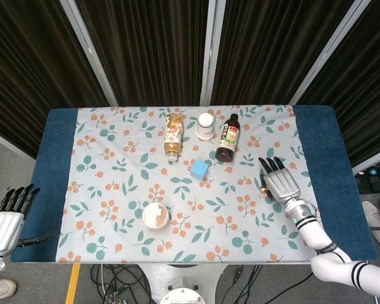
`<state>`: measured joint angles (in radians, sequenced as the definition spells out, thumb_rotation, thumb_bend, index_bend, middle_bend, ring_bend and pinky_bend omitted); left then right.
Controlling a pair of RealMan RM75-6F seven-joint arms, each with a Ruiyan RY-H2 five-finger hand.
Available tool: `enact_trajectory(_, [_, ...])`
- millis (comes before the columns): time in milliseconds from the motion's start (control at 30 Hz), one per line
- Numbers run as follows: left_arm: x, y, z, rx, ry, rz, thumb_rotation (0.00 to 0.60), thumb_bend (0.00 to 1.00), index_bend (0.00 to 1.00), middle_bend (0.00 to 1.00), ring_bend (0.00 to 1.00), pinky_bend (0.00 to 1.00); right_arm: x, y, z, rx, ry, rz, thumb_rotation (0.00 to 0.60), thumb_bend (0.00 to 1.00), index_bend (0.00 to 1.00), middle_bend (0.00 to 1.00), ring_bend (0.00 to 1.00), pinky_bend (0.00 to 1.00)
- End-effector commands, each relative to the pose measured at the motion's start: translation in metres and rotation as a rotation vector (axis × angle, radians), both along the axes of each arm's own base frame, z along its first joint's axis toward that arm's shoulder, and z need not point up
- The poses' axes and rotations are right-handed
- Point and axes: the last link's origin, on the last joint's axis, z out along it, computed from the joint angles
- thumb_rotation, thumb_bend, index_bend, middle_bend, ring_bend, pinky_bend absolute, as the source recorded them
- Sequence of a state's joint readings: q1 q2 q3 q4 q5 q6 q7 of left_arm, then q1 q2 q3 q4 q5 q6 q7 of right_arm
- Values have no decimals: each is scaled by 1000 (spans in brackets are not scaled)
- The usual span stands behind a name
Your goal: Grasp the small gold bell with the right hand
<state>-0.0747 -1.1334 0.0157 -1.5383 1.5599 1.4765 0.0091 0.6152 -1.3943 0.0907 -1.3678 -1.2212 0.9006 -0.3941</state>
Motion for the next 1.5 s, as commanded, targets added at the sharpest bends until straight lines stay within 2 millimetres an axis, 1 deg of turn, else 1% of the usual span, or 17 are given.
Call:
enact_trajectory(33, [0,0,0,0,-1,-1,349,0,0,0,0,0,0,0,0,1,0,0,600,259,532,8,0,0])
enact_trajectory(400, [-1,-1,-2,-9,0,1,344,0,0,0,0,0,1,0,-1,-2,3,3,600,277,564,18,0,0])
enact_trajectory(800, [-2,-1,-1,-10,-7,3,349,0,0,0,0,0,2,-2,-2,-6,13,4,600,342,603,33,0,0])
enact_trajectory(1067, [-3,-1,-1,-13,-13,6,347,0,0,0,0,0,3,-2,3,-22,-2,6,600,367,648,51,0,0])
enact_trajectory(1267, [-2,-1,-1,-14,-14,1,349,0,0,0,0,0,6,2,18,-60,-33,28,600,386,689,70,0,0])
enact_trajectory(1400, [-1,0,-2,-17,-13,-5,346,0,0,0,0,0,16,13,28,-22,-143,23,600,397,710,82,0,0])
enact_trajectory(1500, [1,1,-2,-20,-12,-10,346,0,0,0,0,0,9,7,44,-140,17,137,600,414,732,99,0,0])
